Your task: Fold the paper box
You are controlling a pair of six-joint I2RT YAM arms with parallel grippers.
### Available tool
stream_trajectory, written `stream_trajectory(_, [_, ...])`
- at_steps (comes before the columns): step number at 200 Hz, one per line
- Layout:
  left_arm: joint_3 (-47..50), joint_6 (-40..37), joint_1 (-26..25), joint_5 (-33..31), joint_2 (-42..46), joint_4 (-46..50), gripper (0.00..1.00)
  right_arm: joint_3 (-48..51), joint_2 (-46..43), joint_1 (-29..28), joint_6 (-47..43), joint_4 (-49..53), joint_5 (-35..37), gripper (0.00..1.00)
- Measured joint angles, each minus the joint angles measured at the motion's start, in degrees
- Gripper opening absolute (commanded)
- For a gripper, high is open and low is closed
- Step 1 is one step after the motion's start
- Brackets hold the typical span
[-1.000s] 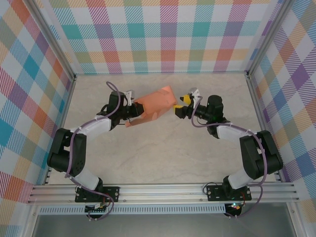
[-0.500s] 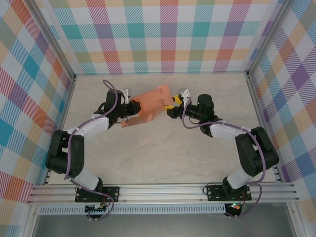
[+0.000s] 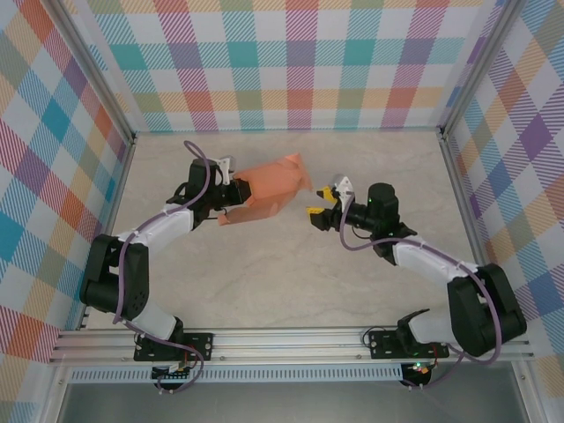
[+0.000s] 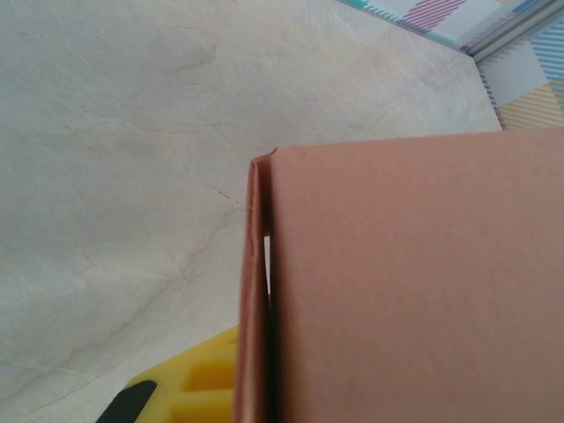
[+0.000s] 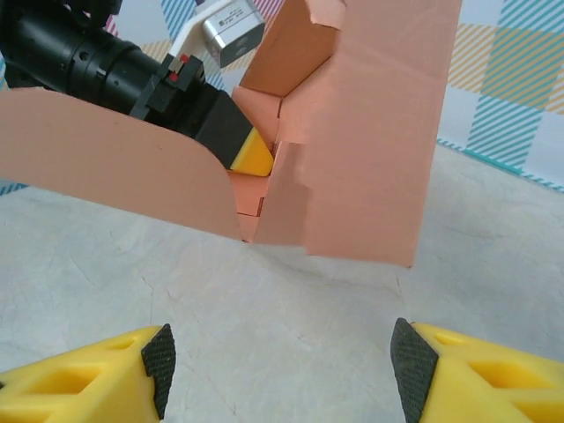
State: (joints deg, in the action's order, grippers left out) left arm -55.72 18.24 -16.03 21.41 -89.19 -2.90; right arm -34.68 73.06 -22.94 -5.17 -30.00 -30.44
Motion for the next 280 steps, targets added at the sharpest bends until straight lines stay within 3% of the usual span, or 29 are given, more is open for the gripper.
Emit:
stream_trajectory(37, [-2.3, -2.1, 0.0, 0.7, -0.8, 1.5, 0.0, 0.2, -4.5, 5.6, 3.9, 0.8, -1.6, 0.69])
stream_trajectory(77, [-2.7, -3.9, 0.0, 1.8, -1.1, 3.4, 0.0, -11.3, 1.7, 11.4, 7.4, 8.6, -5.6, 0.67])
stream_trajectory(115, [-2.8, -4.6, 0.0, 3.0, -1.1, 4.5, 0.0, -18.8, 8.9, 10.4, 7.6, 13.6, -12.3, 0.65])
stream_trajectory(167, [-2.7, -4.7, 0.0, 3.3, -1.1, 5.1, 0.0, -24.7, 16.2, 7.1, 7.3, 19.4, -15.0, 0.6])
stream_trajectory(280, [-3.1, -4.6, 0.0, 3.2, -1.1, 6.0, 0.0, -23.7, 18.9, 0.1, 10.8, 12.6, -15.2, 0.58])
